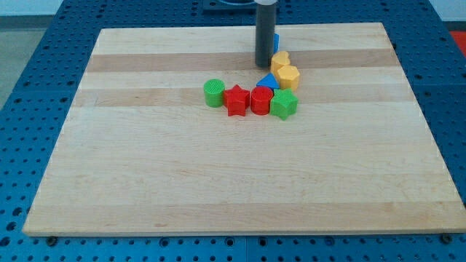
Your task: Place the red circle below the blue triangle
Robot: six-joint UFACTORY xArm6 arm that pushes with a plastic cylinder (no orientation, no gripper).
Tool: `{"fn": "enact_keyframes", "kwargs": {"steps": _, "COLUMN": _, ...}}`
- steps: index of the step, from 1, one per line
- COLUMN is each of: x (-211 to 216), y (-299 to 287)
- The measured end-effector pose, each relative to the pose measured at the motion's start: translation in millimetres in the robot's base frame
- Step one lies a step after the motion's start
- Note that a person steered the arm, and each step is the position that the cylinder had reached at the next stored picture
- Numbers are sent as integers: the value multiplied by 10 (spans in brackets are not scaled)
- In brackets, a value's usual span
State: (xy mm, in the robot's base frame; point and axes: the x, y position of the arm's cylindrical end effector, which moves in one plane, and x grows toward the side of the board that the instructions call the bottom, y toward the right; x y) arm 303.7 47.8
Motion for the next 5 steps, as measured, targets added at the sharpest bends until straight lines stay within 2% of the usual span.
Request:
{"fn": "enact_keyframes", "kwargs": {"steps": 2, "x": 98, "y": -17}}
{"fn": "enact_keyframes", "kwargs": {"steps": 5, "x": 852, "y": -28}}
